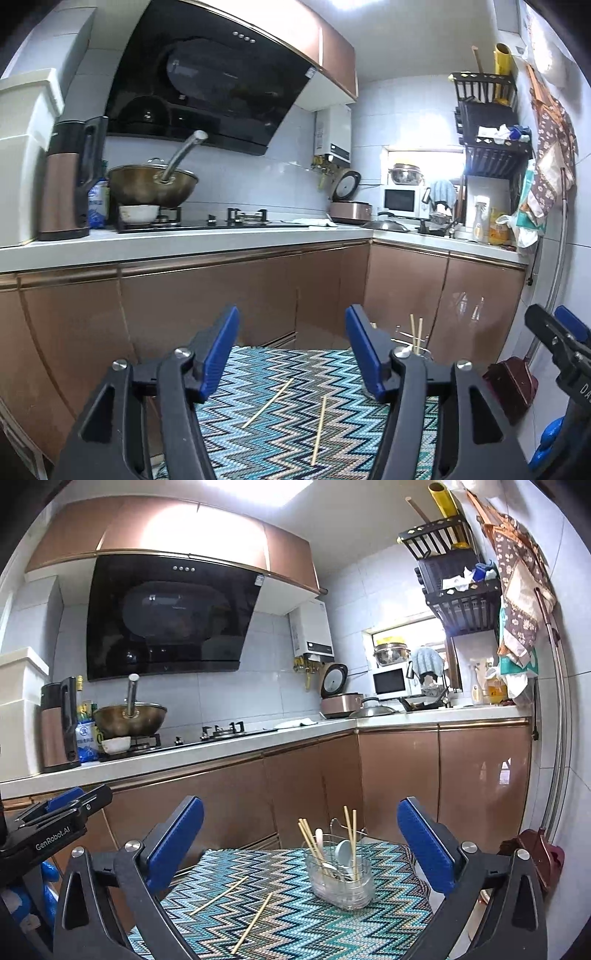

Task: Organize utensils
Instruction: 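Move both open tools down toward the last two chopsticks on the cloth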

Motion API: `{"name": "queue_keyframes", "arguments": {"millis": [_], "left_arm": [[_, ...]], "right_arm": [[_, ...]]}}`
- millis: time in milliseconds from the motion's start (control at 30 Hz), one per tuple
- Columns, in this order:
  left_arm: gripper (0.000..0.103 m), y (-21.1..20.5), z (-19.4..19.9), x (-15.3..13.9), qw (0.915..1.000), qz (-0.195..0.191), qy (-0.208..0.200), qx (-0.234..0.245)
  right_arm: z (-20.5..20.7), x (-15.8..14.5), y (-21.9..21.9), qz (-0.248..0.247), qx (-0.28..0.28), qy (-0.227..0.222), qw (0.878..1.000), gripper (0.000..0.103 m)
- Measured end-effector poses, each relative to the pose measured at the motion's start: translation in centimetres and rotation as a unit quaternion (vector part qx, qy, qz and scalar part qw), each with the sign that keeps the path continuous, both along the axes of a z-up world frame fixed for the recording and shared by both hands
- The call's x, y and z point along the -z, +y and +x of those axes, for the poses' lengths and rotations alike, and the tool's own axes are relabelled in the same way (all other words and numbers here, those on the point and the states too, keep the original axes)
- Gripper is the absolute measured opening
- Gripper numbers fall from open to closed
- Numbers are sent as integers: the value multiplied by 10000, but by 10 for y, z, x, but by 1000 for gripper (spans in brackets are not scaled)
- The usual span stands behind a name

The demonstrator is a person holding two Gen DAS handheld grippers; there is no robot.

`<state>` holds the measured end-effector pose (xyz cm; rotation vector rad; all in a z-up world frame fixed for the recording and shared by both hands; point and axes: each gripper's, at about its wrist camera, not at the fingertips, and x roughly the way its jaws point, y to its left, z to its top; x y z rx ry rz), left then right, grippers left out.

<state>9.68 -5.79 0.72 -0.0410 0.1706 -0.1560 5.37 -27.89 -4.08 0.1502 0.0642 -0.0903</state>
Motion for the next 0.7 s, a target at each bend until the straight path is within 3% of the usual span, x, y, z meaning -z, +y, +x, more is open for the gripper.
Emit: {"name": "queue_keyframes", "arguments": {"millis": [267,700], "left_arm": [[63,29,-23,0,9992,32,-48,-404],[68,75,-50,-3,9963,-76,-120,-849]], "right_arm": [[-16,-5,31,-342,-50,-82,9994,103],[-37,-12,53,-406,-405,-450,9973,103]]}}
